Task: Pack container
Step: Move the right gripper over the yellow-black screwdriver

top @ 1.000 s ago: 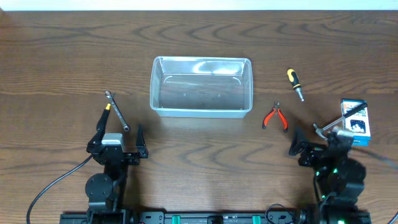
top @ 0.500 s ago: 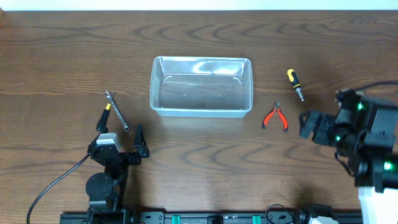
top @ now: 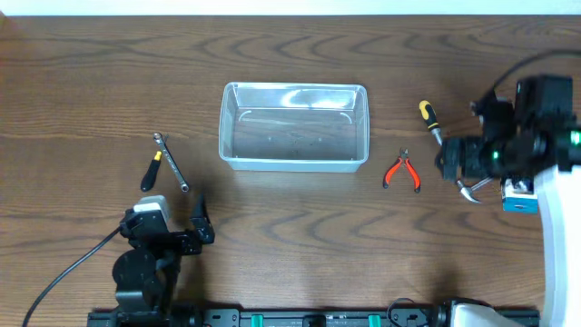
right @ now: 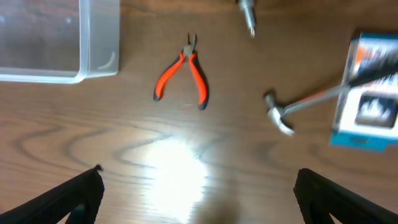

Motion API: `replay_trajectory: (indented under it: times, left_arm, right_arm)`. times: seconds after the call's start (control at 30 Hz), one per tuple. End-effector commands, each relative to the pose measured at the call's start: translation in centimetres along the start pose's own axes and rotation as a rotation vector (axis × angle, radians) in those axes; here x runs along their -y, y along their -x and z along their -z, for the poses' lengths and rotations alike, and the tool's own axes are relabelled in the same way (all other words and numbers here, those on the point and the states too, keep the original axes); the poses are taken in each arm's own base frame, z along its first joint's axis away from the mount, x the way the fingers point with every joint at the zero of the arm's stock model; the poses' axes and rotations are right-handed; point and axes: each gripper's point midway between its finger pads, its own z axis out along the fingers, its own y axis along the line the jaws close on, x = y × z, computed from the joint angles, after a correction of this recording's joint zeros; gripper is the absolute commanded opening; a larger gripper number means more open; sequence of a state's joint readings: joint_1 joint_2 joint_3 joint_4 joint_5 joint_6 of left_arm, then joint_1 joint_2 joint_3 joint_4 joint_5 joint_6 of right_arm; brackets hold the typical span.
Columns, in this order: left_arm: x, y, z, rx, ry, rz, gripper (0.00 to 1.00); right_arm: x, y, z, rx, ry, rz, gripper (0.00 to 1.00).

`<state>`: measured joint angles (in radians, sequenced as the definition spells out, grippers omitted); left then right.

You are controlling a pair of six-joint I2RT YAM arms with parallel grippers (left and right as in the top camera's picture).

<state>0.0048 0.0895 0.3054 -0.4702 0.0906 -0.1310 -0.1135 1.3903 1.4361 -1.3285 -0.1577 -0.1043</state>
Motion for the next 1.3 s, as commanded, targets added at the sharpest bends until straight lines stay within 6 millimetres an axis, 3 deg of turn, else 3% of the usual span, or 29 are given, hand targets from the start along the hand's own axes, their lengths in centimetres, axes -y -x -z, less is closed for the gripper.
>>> replay_trajectory:
  times: [0.0, 0.33, 0.47, 0.73, 1.03, 1.27]
  left_arm:
    - [0.2, 0.8, 0.3, -0.021, 0.003, 0.006, 0.98]
    - [0.3, 1.2, 0.3, -0.035, 0.006, 0.007, 0.98]
    - [0.3, 1.2, 0.3, -0.035, 0.006, 0.007, 0.98]
    - [0.3, 1.2, 0.3, -0.035, 0.006, 0.007, 0.98]
    - [0.3, 1.2, 0.3, -0.035, 0.006, 0.007, 0.98]
    - [0.3, 1.2, 0.3, -0.036, 0.006, 0.007, 0.98]
  right_arm:
    - [0.4, 2.4, 0.0, -0.024, -0.02, 0.167, 0.99]
    - [2.2, 7.0, -3.5, -0.143, -0.035, 0.406, 0.99]
    - [2.6, 7.3, -6.5, -0.206, -0.016, 0.554, 0.99]
    - [4.7, 10.5, -13.1, -0.219, -0.165, 0.51, 0.99]
    - [4.3, 9.6, -18.6, -0.306, -0.165, 0.467, 0.99]
    - [3.8, 10.2, -19.6, -0.281, -0.151, 0.47, 0.99]
